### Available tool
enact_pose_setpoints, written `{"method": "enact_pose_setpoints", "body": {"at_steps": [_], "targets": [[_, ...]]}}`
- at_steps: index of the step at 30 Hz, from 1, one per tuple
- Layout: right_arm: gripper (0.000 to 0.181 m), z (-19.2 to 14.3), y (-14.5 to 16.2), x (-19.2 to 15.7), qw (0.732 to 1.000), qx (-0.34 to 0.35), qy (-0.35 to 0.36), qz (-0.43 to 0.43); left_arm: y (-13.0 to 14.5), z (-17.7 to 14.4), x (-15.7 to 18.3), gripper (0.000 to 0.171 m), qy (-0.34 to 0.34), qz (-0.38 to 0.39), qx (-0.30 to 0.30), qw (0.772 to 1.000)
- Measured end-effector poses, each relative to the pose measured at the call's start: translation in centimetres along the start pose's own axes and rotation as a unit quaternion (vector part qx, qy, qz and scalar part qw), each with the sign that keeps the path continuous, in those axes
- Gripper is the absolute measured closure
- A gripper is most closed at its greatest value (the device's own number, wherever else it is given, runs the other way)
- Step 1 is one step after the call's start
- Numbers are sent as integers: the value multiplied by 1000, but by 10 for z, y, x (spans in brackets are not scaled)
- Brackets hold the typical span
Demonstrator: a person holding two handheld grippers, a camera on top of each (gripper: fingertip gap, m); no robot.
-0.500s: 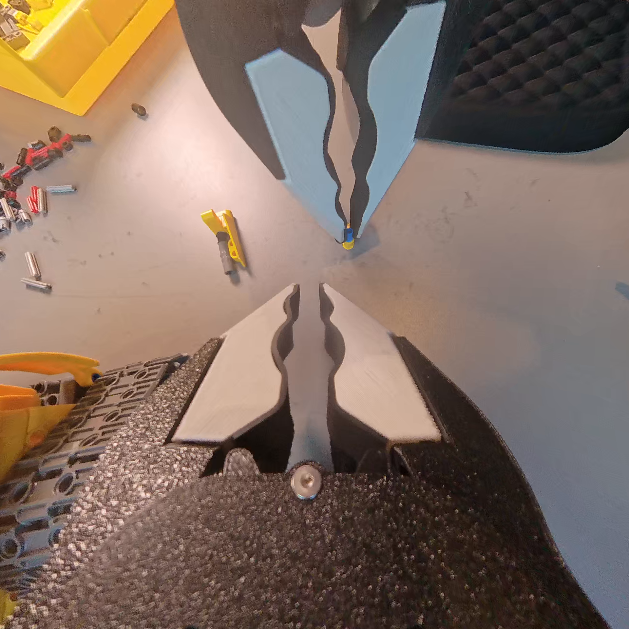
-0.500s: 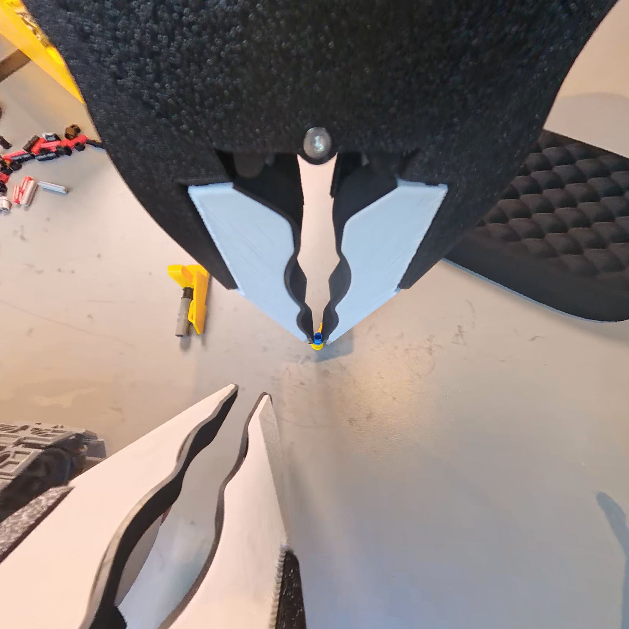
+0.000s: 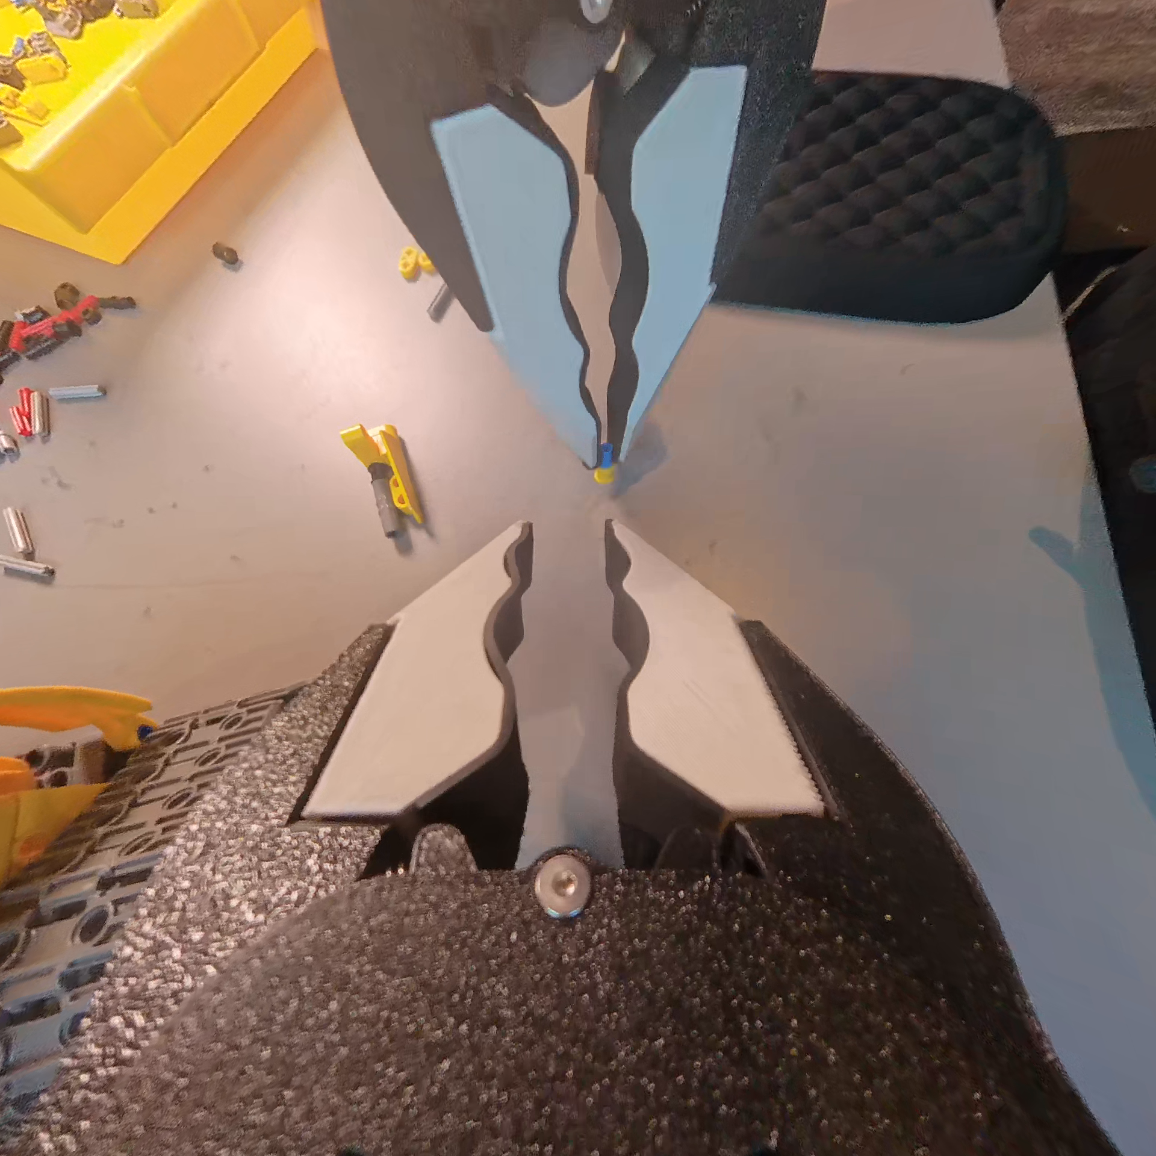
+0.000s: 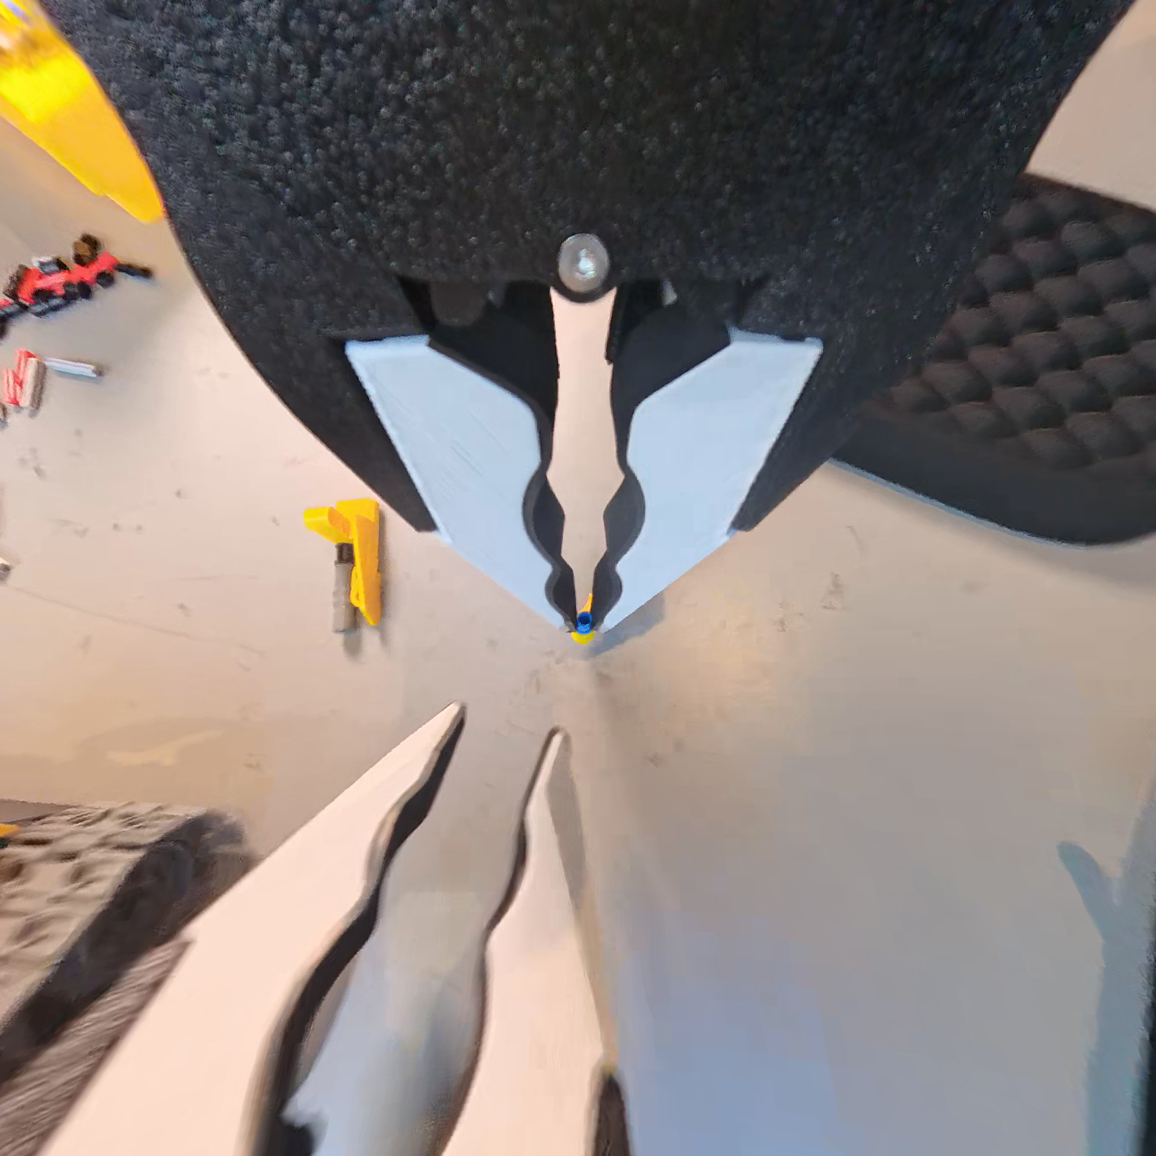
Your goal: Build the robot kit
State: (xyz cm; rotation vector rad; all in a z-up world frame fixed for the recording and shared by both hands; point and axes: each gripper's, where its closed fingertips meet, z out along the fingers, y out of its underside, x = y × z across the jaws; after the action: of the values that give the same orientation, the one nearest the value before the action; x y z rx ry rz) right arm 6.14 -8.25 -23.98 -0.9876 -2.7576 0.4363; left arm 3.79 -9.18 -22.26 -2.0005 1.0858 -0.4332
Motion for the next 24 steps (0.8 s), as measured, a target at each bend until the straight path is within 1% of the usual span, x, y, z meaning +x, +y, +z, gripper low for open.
{"method": "enact_pose_setpoints", "body": {"at_steps": [2,3,7,9,10,12,13,15,19,22,24], "targets": [[177,-17,-26,-4,995,97,-9,30,-8,-3,7,147,25,-12,22,999],[177,-25,-36,-7,991,130,-12,31,-14,-5,12,146,43,-20,37,998],[177,-42,-52,-8,984,179,11,20,-27,-14,30,151,107,-20,80,991],[177,-47,-55,-6,981,191,26,10,-31,-18,37,152,132,-19,95,987],[177,-49,-56,-6,979,202,25,9,-33,-20,37,153,138,-24,104,985],[177,-55,-62,-8,972,233,14,14,-39,-25,37,160,154,-43,126,979],[177,-57,-63,-6,969,245,18,15,-41,-27,35,164,155,-52,134,977],[177,-62,-65,-2,963,266,33,14,-45,-31,31,165,160,-70,150,973],[177,-75,-69,6,948,313,53,26,-55,-39,23,163,171,-110,191,960],[177,-80,-74,7,937,343,51,35,-58,-40,24,161,186,-126,201,953],[177,-78,-74,7,938,342,50,34,-58,-40,25,165,188,-125,200,953]]}}
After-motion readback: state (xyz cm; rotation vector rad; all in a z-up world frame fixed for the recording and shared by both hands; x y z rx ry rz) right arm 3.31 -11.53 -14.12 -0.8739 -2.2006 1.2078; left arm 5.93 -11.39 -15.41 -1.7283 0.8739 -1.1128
